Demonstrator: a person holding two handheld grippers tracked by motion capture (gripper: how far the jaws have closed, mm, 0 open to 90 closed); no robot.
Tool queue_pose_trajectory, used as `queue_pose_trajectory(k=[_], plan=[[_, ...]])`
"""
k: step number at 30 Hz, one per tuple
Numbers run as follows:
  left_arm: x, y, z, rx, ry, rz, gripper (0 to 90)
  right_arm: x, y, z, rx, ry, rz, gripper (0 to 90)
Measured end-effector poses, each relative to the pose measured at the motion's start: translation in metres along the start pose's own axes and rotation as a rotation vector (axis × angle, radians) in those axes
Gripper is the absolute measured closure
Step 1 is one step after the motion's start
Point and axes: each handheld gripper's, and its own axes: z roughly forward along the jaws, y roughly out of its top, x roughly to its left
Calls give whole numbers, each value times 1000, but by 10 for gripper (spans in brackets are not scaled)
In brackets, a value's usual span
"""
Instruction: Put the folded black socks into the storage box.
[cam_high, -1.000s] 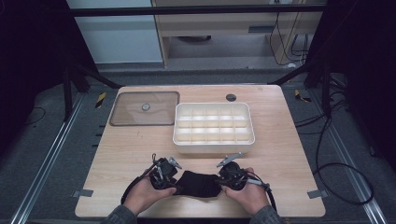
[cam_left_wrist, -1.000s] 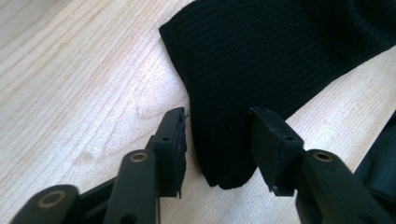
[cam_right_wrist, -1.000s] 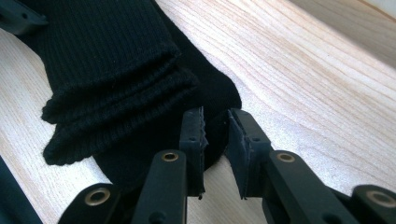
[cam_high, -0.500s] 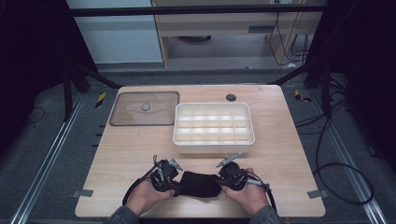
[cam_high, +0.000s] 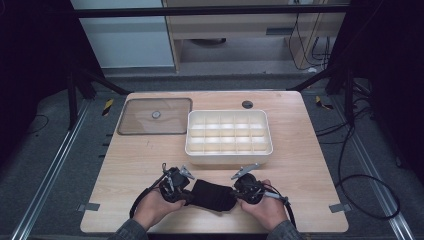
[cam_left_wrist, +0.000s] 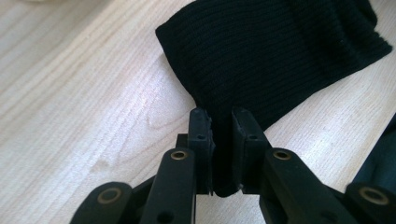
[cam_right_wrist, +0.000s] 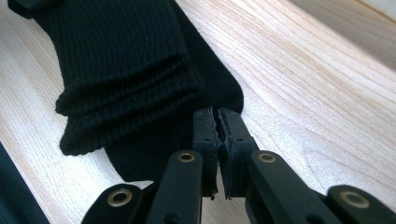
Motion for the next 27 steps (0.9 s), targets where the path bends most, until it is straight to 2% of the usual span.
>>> queue_pose_trajectory(k=[15, 27], plan=[[-3, 9, -10, 4, 35, 42, 787, 5, 2, 0, -2, 5, -14, 866], [-6, 16, -17, -5, 31, 63, 787, 12, 10, -3, -10, 8, -37, 867]])
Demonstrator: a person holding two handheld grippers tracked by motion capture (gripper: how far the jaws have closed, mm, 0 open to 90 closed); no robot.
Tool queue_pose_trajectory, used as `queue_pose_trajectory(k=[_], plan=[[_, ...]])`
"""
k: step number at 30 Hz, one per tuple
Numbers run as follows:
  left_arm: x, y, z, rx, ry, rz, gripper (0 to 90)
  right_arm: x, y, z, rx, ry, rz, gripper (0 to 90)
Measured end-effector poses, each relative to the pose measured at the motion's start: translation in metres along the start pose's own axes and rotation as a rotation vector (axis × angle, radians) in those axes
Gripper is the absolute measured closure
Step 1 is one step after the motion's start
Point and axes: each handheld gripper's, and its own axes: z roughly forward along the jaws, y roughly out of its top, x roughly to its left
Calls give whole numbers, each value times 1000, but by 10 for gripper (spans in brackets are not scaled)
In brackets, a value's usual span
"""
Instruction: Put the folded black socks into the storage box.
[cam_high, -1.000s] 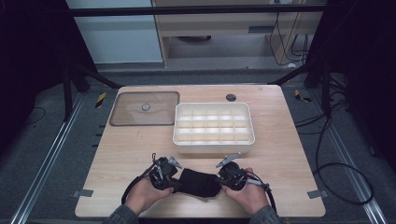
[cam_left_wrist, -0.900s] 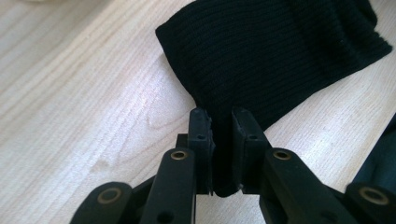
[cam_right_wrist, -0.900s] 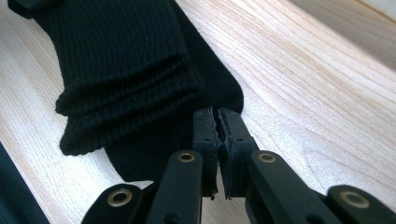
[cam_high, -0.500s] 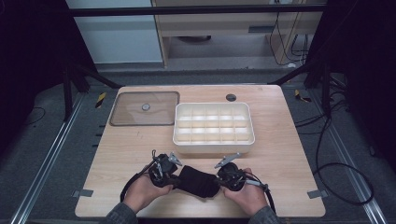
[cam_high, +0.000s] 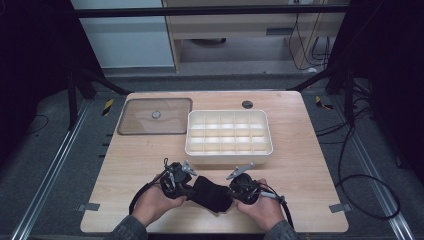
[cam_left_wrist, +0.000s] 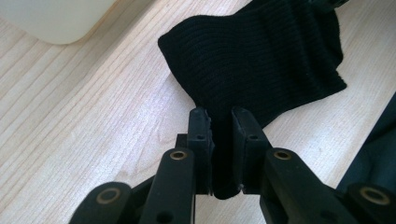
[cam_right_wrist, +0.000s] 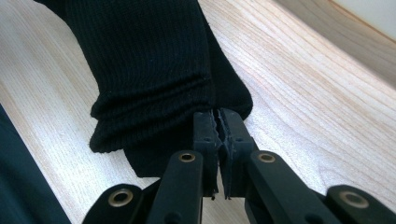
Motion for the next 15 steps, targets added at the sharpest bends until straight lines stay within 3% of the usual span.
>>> queue_pose_trajectory(k=[15], plan=[[-13, 20, 0, -21, -21, 37, 785, 2, 3, 2, 1, 11, -4, 868]])
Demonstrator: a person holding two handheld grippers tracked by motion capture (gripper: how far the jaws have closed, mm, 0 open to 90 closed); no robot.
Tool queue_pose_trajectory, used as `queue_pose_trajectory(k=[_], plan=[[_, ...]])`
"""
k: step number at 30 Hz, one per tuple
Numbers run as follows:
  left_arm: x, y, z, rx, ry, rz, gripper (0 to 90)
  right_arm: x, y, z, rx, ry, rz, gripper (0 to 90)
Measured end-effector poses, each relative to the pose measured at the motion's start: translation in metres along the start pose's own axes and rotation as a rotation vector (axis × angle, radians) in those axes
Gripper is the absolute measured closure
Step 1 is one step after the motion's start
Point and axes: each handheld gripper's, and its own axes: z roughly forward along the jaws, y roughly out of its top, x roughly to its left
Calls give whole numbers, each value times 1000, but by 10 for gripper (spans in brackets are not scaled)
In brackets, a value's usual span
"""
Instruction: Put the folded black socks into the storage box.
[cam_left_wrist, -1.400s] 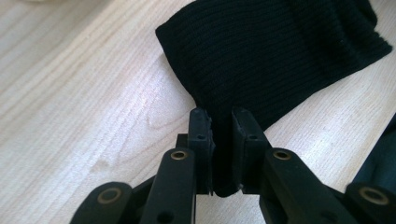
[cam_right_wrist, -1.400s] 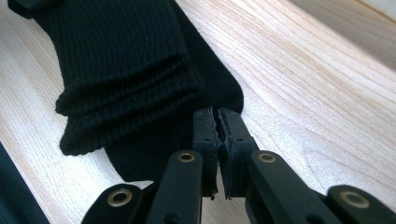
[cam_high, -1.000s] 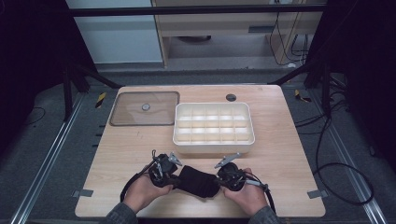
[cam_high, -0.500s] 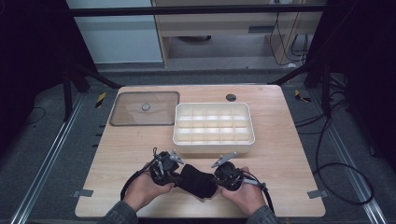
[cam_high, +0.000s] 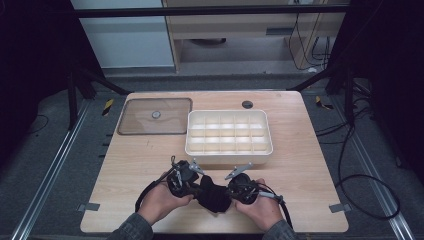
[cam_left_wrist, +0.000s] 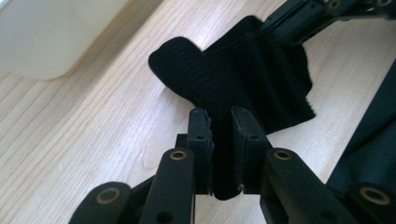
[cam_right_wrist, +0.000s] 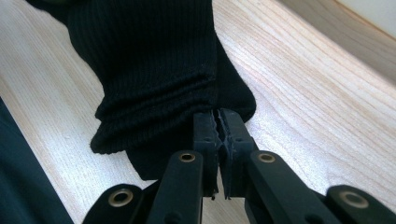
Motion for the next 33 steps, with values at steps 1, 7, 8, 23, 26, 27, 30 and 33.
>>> queue_pose_trajectory(k=[1, 7, 8, 23, 26, 27, 30, 33], plan=[[-1, 1, 0, -1, 0, 1, 785, 0, 0, 0, 0, 0, -1, 868], [-5, 7, 1, -1, -8, 18, 786, 0, 1, 1, 1, 0, 4, 868], [-6, 8, 2, -1, -9, 18, 786, 0, 1, 1, 1, 1, 4, 868], [-14, 13, 0, -9, -17, 43, 785, -1, 1, 1, 1, 2, 10, 867], [-16, 15, 0, -12, -15, 50, 785, -3, 1, 1, -1, 2, 14, 868], [-16, 15, 0, -14, -15, 51, 784, -3, 1, 1, 0, 4, 20, 868], [-18, 17, 0, -13, -16, 58, 785, -5, 0, 1, -1, 5, 24, 868], [-18, 18, 0, -11, -10, 63, 785, -7, 0, 1, -1, 4, 32, 868]])
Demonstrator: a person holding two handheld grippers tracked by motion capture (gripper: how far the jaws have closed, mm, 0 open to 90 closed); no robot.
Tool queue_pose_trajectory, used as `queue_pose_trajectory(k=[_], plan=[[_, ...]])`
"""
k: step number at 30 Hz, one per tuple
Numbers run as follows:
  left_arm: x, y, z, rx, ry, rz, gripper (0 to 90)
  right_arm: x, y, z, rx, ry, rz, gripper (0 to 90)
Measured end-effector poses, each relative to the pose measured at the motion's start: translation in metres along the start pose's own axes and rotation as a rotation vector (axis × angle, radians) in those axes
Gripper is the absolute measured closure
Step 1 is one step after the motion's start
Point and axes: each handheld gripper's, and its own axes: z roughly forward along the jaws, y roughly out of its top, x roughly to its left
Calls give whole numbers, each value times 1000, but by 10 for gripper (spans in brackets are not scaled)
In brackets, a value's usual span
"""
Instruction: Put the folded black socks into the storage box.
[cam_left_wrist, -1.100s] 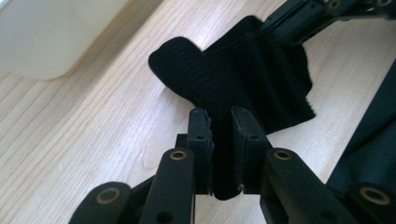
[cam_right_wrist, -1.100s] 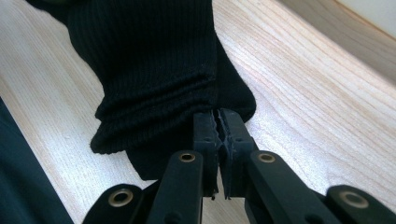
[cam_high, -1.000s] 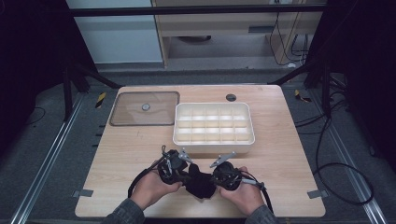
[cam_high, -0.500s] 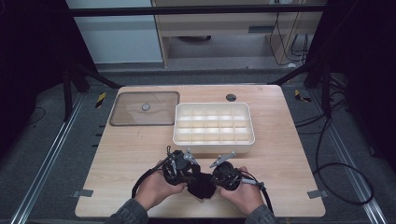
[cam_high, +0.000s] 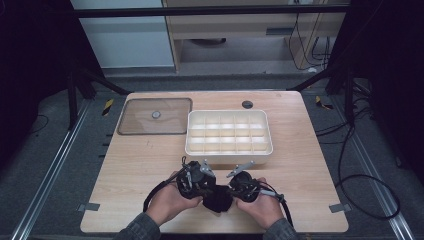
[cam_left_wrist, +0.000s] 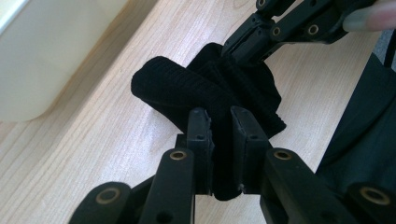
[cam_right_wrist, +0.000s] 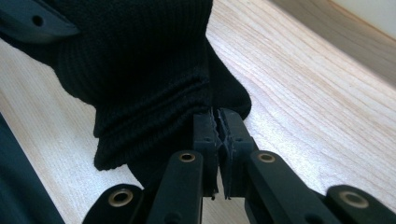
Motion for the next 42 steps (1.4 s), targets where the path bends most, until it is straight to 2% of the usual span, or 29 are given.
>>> queue_pose_trajectory(k=[12, 18, 26, 35, 42], plan=[[7, 3, -7, -8, 27, 2, 785, -3, 1, -1, -6, -6, 11, 868], [12, 0, -9, -8, 42, -7, 784, -5, 3, -2, -5, -10, 14, 868], [25, -6, -10, -11, 64, -34, 784, -8, 9, 2, 3, -22, 17, 868], [34, -12, -14, -19, 73, -53, 783, -4, 18, 9, 13, -46, -14, 868], [35, -12, -14, -26, 70, -52, 782, -1, 21, 14, 16, -53, -16, 868]])
